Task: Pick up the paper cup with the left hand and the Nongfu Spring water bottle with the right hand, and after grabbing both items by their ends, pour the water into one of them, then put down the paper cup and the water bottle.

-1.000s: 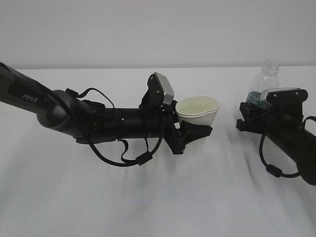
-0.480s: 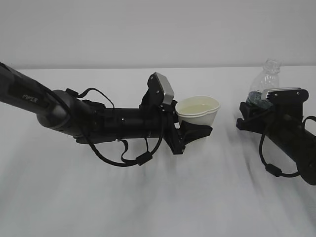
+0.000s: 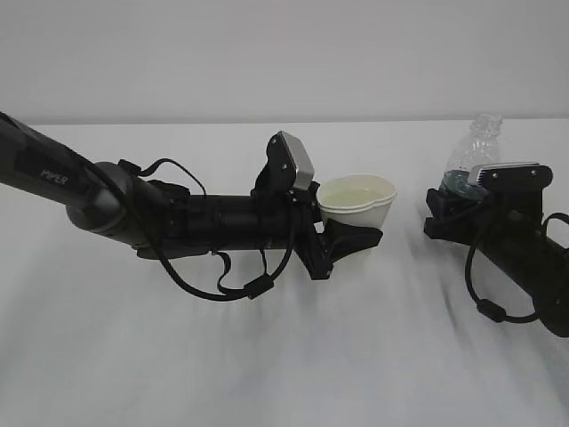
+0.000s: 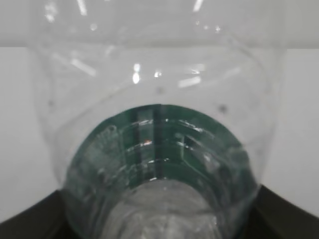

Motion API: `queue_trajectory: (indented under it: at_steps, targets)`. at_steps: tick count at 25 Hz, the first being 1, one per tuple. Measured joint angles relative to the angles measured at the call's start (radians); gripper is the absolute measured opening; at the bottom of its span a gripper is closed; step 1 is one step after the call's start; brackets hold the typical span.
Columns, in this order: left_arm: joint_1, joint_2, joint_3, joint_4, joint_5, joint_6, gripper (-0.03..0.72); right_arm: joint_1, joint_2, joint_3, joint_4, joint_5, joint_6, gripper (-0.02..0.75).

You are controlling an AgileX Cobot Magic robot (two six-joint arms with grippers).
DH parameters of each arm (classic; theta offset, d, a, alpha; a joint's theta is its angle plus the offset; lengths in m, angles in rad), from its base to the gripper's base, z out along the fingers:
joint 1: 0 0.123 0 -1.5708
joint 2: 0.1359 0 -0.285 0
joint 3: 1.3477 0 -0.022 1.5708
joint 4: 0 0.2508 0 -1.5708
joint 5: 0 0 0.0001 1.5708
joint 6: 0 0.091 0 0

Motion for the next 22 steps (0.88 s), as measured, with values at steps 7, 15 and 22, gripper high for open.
queue_trajectory:
  at_steps: [7, 15, 22]
  targets:
    - [0.0, 0.0, 0.0, 0.002, 0.0, 0.0, 0.4, 0.0, 0.0, 0.0, -0.006, -0.004, 0.0, 0.513]
    - [0.0, 0.0, 0.0, 0.002, -0.002, 0.002, 0.4, 0.0, 0.0, 0.008, -0.034, -0.011, 0.0, 0.544]
    - [0.0, 0.0, 0.0, 0.002, -0.002, 0.002, 0.4, 0.0, -0.045, 0.078, -0.034, -0.013, 0.0, 0.553]
